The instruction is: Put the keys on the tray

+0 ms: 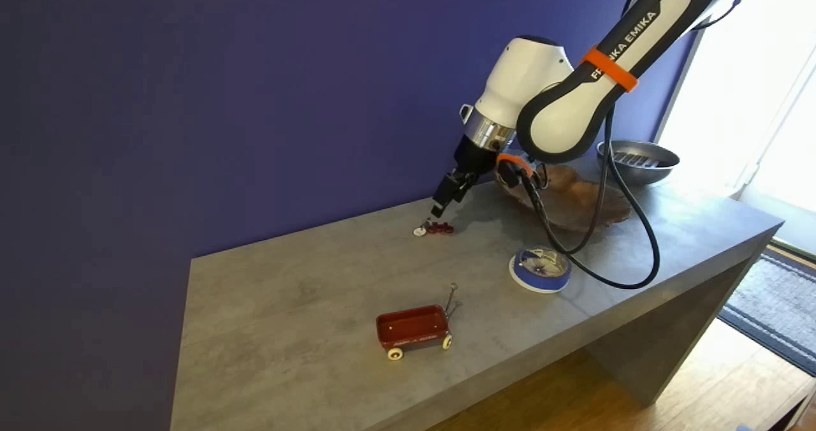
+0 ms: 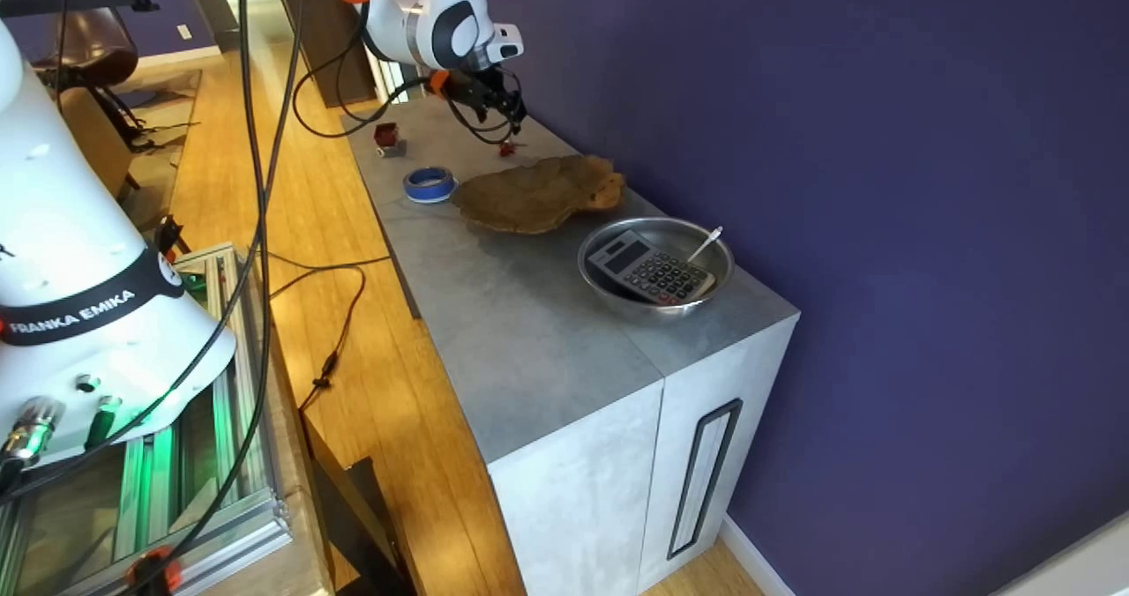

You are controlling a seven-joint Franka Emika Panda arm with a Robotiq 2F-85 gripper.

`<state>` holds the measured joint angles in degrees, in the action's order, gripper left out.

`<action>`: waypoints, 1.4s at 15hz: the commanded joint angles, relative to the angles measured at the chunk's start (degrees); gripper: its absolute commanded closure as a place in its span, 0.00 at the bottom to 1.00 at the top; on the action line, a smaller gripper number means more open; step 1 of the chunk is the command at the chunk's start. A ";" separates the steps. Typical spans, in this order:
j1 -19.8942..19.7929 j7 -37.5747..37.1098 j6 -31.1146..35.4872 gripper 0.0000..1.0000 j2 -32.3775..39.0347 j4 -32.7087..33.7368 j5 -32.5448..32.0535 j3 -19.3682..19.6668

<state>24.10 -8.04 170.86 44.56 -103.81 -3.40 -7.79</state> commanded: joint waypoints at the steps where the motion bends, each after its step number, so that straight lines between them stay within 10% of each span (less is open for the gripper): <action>1: -0.86 -0.01 5.42 0.00 2.91 2.46 1.86 -0.87; 10: 2.55 -1.16 2.69 0.31 6.53 7.44 2.13 1.48; 19: 5.28 -2.95 -1.58 1.00 9.15 11.61 1.68 3.96; 21: 5.44 -2.86 -2.35 1.00 9.31 12.24 1.48 3.89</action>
<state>28.15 -9.67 170.34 52.66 -94.26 -2.24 -4.88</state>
